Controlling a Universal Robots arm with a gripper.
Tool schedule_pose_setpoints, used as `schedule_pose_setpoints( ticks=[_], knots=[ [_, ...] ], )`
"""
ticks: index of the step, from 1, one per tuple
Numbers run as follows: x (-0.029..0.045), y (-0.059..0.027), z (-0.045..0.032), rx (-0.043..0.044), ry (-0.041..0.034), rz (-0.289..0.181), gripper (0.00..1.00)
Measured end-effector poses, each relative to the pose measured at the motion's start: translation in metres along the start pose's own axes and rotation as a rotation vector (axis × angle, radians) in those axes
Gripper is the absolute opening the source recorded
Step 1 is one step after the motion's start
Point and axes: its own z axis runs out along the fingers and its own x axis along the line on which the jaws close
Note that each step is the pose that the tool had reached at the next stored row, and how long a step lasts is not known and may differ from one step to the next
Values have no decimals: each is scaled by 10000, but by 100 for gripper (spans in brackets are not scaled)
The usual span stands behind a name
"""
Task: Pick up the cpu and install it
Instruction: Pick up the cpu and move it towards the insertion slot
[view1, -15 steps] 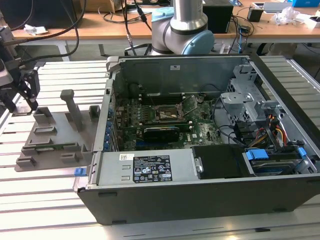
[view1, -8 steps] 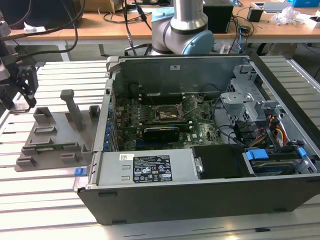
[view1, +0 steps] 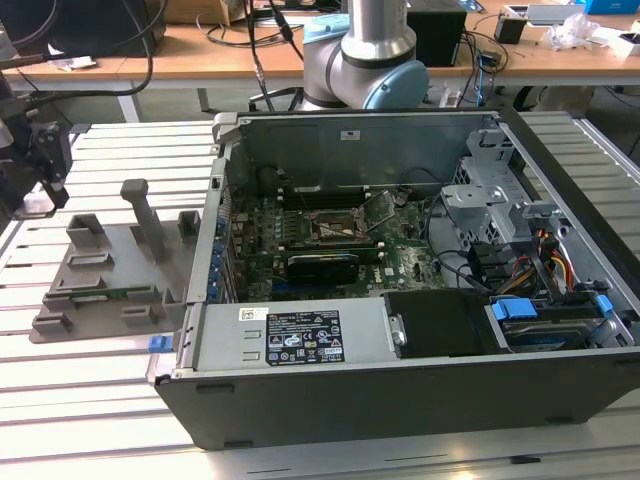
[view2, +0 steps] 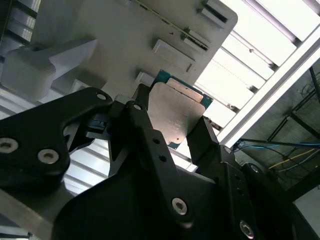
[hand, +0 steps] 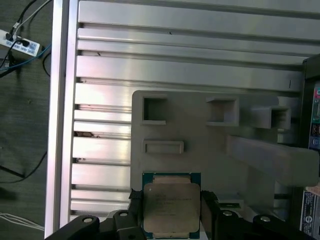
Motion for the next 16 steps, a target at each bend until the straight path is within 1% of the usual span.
schedule_pose_setpoints(
  ticks=[4, 6, 8, 10, 14, 16],
  knots=[
    [-2, -2, -62, 0, 0, 0, 55],
    [-3, -4, -111, 0, -1, 0, 55],
    [-4, -5, -141, 0, 0, 0, 55],
    [-5, -7, -208, 0, 0, 0, 55],
    [-7, -9, -269, 0, 0, 0, 55],
    [-8, -11, -328, -1, 0, 0, 55]
  ],
)
